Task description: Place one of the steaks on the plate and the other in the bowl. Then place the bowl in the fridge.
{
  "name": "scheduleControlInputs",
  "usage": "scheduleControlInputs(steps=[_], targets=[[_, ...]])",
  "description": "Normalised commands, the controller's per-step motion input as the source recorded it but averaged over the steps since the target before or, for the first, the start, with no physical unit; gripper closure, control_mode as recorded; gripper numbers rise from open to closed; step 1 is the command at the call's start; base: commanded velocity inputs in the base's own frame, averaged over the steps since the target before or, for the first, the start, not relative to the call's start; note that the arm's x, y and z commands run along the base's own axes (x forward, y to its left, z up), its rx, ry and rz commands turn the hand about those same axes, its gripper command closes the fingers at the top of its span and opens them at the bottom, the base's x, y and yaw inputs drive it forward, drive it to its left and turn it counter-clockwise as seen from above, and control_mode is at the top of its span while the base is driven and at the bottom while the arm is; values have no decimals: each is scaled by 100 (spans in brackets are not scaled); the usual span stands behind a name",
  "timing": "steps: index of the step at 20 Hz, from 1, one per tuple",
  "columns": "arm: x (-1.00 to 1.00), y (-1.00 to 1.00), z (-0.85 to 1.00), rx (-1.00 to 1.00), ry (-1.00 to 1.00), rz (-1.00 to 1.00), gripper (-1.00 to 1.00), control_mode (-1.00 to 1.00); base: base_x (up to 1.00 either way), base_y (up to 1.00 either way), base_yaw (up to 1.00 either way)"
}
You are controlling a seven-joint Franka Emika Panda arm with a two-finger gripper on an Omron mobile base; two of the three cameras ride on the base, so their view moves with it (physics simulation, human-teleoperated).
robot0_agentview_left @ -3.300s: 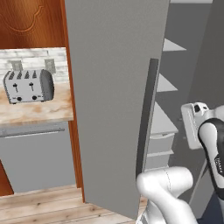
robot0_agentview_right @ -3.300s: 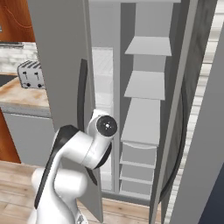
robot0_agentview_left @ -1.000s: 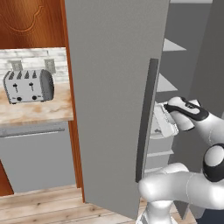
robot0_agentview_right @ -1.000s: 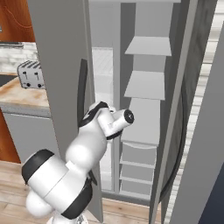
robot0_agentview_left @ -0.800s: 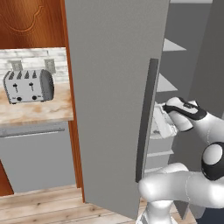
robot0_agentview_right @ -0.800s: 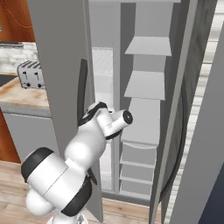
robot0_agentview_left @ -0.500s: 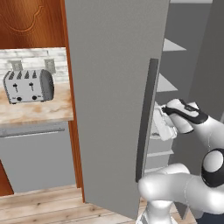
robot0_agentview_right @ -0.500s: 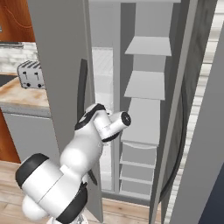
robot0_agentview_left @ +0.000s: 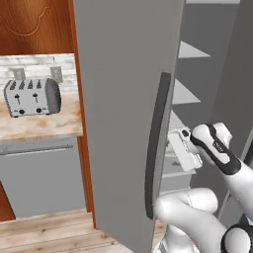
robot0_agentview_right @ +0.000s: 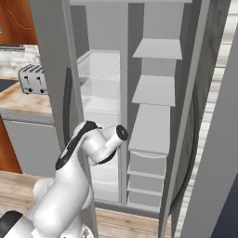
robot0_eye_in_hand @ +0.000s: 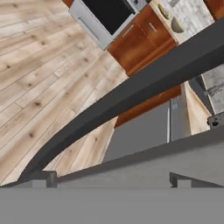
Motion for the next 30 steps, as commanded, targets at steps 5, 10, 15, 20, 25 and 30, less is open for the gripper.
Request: scheduleControlInputs(steps=[5, 10, 15, 20, 25, 30], targets=[[-85, 100, 0, -13, 4, 0, -100, -100, 0, 0, 0], [-65, 100, 0, -19, 8, 0, -100, -100, 0, 0, 0], [-62, 100, -1, -19, 5, 0, -100, -100, 0, 0, 0], [-52, 100, -10, -15, 1, 0, -100, -100, 0, 0, 0], [-49, 100, -4, -11, 0, 0, -100, -100, 0, 0, 0], [-51, 100, -34, -11, 5, 0, -100, -100, 0, 0, 0]])
